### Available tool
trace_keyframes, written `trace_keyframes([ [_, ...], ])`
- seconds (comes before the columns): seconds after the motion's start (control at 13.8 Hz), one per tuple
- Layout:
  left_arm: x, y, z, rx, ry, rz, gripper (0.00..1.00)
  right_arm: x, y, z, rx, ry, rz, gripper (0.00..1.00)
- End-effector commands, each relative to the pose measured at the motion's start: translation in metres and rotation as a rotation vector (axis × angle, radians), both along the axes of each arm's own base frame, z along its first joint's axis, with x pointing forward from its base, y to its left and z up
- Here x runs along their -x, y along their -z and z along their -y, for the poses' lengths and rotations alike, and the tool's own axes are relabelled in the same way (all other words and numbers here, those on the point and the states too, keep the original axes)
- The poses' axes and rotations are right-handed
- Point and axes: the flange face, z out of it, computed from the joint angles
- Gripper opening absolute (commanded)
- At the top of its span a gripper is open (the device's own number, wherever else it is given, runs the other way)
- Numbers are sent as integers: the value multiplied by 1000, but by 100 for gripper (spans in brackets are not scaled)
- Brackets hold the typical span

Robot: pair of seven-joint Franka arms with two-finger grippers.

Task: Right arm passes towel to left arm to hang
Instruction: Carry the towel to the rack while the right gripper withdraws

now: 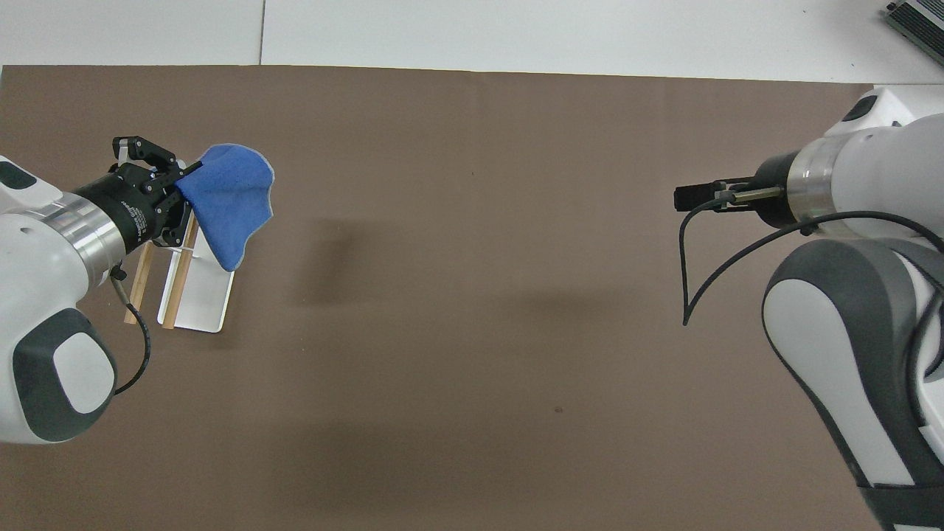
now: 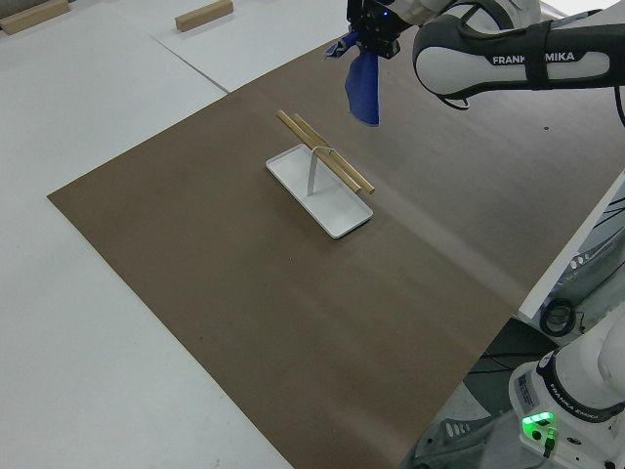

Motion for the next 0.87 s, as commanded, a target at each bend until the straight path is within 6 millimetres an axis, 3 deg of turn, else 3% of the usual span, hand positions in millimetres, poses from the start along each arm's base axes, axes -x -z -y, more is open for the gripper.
trace_keyframes([
  [0.0, 10, 3, -30, -6, -65, 30, 0, 8, -37, 24, 90, 86, -55, 100],
  [0.14, 12, 18, -46, -7, -102, 19, 0, 16, -67, 52, 93, 135, -102, 100],
  [0.36, 14, 41, -75, 10, -186, -10, 0, 32, -94, 77, 101, 180, -179, 100],
  [0.51, 11, 47, -89, 12, -216, -6, 0, 44, -117, 106, 101, 233, -200, 100],
  [0.58, 9, 53, -94, 14, -229, -14, 0, 48, -119, 115, 94, 249, -196, 100],
  [0.8, 10, 56, -118, 27, -291, -26, 0, 56, -104, 110, 86, 249, -204, 100],
])
